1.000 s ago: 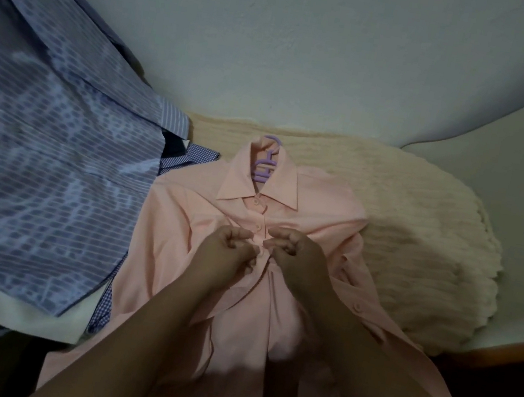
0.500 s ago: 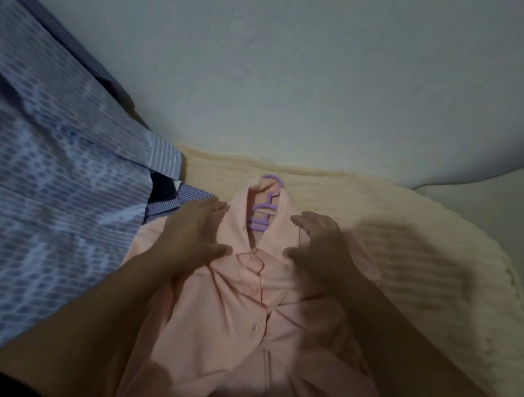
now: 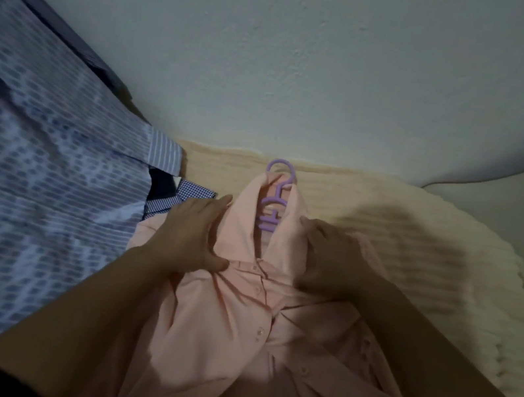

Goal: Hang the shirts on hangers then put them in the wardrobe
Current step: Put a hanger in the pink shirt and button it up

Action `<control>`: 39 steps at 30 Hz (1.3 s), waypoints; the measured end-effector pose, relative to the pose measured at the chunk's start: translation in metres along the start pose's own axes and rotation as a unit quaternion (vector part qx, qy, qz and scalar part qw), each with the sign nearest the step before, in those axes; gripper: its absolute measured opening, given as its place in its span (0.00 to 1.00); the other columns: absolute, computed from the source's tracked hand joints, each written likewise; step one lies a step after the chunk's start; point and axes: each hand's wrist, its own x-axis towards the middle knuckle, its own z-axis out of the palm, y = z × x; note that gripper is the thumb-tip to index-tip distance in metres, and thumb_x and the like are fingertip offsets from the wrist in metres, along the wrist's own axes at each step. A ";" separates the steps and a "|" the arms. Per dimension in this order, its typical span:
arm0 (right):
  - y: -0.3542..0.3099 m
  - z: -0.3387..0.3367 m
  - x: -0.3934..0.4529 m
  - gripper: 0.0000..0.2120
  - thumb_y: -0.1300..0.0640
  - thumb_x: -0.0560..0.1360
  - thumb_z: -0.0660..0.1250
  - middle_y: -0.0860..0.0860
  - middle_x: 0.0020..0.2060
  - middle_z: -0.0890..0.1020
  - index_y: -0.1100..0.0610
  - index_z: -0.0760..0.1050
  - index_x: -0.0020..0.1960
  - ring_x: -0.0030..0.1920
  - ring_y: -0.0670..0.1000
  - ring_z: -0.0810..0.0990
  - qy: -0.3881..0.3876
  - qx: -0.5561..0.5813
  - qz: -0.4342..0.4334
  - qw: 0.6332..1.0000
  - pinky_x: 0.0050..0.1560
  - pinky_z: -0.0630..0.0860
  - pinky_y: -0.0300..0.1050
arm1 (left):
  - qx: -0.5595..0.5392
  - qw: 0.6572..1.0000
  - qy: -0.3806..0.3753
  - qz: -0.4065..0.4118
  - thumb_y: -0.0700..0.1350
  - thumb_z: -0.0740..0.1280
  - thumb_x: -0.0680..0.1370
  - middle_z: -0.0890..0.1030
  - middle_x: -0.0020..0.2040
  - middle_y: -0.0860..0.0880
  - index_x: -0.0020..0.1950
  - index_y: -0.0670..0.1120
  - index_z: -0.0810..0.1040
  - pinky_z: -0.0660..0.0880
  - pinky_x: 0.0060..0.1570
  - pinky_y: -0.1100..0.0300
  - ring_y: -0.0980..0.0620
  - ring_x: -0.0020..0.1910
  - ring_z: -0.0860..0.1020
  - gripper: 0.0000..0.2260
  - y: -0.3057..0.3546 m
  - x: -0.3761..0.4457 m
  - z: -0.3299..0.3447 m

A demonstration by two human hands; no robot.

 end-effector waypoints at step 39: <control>-0.029 -0.200 -0.090 0.43 0.49 0.68 0.71 0.53 0.68 0.63 0.50 0.51 0.76 0.66 0.54 0.59 0.410 -0.109 0.028 0.905 0.63 0.55 0.50 | 0.151 0.913 0.371 0.073 0.59 0.77 0.63 0.70 0.70 0.44 0.74 0.44 0.64 0.62 0.66 0.37 0.40 0.67 0.69 0.45 0.115 -0.029 -0.189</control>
